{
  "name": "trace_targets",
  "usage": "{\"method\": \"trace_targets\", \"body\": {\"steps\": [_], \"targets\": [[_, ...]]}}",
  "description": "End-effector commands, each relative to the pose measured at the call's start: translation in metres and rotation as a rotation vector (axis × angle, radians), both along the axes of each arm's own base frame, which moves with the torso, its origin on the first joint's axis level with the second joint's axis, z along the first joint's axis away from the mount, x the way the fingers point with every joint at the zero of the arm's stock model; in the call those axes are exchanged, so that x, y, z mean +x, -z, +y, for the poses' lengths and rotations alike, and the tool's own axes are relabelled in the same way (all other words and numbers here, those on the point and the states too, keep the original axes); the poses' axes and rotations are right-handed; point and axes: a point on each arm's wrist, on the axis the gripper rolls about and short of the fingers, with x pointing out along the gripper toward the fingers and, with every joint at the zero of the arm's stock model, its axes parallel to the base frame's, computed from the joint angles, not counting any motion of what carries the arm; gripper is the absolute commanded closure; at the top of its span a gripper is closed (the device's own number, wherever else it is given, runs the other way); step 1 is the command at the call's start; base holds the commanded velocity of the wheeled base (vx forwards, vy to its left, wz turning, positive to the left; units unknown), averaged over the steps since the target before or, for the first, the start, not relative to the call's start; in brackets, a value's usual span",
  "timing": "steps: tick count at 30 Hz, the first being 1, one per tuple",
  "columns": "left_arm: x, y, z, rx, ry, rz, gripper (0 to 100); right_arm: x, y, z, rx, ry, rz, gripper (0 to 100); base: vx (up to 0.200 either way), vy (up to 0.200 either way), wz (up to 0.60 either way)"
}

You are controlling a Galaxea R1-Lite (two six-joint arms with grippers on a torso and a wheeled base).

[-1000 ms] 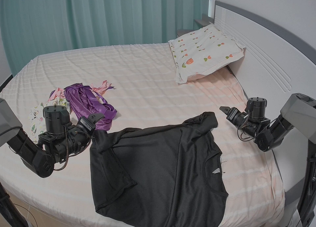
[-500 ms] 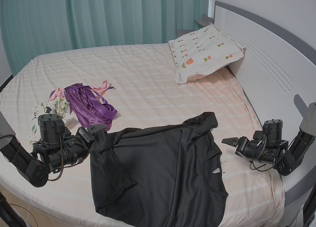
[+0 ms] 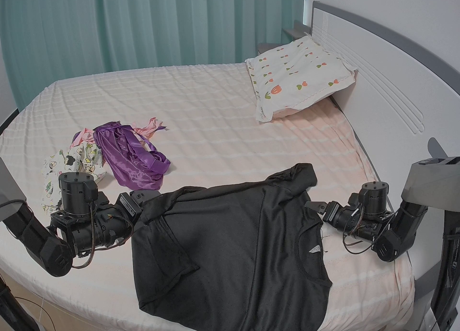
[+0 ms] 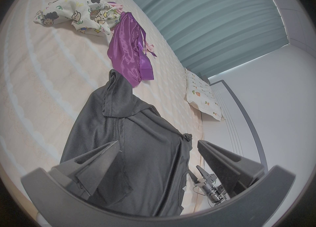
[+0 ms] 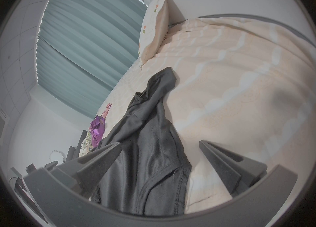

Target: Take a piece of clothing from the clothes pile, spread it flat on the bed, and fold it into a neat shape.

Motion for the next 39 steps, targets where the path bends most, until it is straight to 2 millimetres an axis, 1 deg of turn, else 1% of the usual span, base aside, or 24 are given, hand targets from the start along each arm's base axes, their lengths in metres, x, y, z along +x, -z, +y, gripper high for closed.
{"method": "trace_targets", "body": {"steps": [1, 3, 4, 12, 14, 16, 18, 21, 22, 23, 24, 25, 27, 31, 35, 36, 37, 39], "targets": [[0.001, 0.004, 0.0, 0.003, -0.001, 0.013, 0, 0.012, 0.021, 0.006, -0.007, -0.005, 0.022, 0, 0.0, 0.0, 0.0], [0.002, 0.004, 0.001, 0.002, -0.004, 0.012, 0, 0.012, 0.022, 0.006, -0.008, -0.007, 0.026, 0, 0.0, 0.0, 0.0], [0.002, 0.004, 0.001, 0.002, -0.006, 0.012, 0, 0.012, 0.022, 0.006, -0.008, -0.007, 0.026, 100, 0.0, 0.0, 0.0], [0.004, 0.007, 0.001, 0.006, -0.009, 0.022, 0, 0.014, 0.016, 0.004, -0.005, 0.02, -0.004, 100, 0.0, 0.0, 0.0], [0.005, 0.007, 0.001, 0.005, -0.01, 0.02, 0, 0.018, 0.011, -0.004, -0.015, 0.072, -0.027, 100, 0.0, 0.0, 0.0], [0.005, 0.007, 0.002, 0.008, -0.014, 0.02, 0, 0.026, 0.003, -0.01, -0.003, 0.102, -0.079, 100, 0.0, 0.0, 0.0], [0.005, 0.006, 0.002, 0.008, -0.015, 0.016, 0, 0.031, -0.001, -0.015, -0.001, 0.126, -0.101, 100, 0.0, 0.0, 0.0], [0.005, 0.006, 0.002, 0.008, -0.017, 0.015, 0, 0.047, -0.012, -0.027, 0.001, 0.19, -0.168, 100, 0.0, 0.0, 0.0], [0.005, 0.006, 0.002, 0.008, -0.017, 0.015, 0, 0.049, -0.014, -0.027, 0.002, 0.193, -0.175, 100, 0.0, 0.0, 0.0], [0.005, 0.006, 0.003, 0.009, -0.019, 0.014, 0, 0.057, -0.017, -0.032, 0.004, 0.208, -0.2, 100, 0.0, 0.0, 0.0], [0.005, 0.006, 0.003, 0.009, -0.019, 0.014, 0, 0.058, -0.017, -0.032, 0.004, 0.209, -0.201, 100, 0.0, 0.0, 0.0], [0.005, 0.006, 0.003, 0.009, -0.021, 0.014, 0, 0.064, -0.019, -0.035, 0.004, 0.216, -0.214, 100, 0.0, 0.0, 0.0], [0.005, 0.006, 0.003, 0.009, -0.021, 0.014, 0, 0.07, -0.018, -0.037, 0.0, 0.221, -0.227, 100, 0.0, 0.0, 0.0], [0.005, 0.006, 0.004, 0.009, -0.022, 0.014, 0, 0.084, -0.018, -0.048, -0.037, 0.241, -0.226, 100, 0.0, 0.0, 0.0], [0.005, 0.006, 0.004, 0.009, -0.021, 0.014, 0, 0.087, -0.013, -0.048, -0.043, 0.241, -0.202, 100, 0.0, 0.0, 0.0], [0.005, 0.006, 0.003, 0.009, -0.019, 0.014, 0, 0.087, -0.003, -0.046, -0.05, 0.232, -0.181, 100, 0.0, 0.0, 0.0], [0.005, 0.006, 0.004, 0.007, -0.021, 0.015, 0, 0.086, -0.001, -0.045, -0.049, 0.227, -0.176, 0, 0.0, 0.0, 0.0], [0.005, 0.006, 0.004, 0.007, -0.021, 0.015, 0, 0.084, -0.001, -0.045, -0.051, 0.227, -0.169, 0, 0.0, 0.0, 0.0]]}}
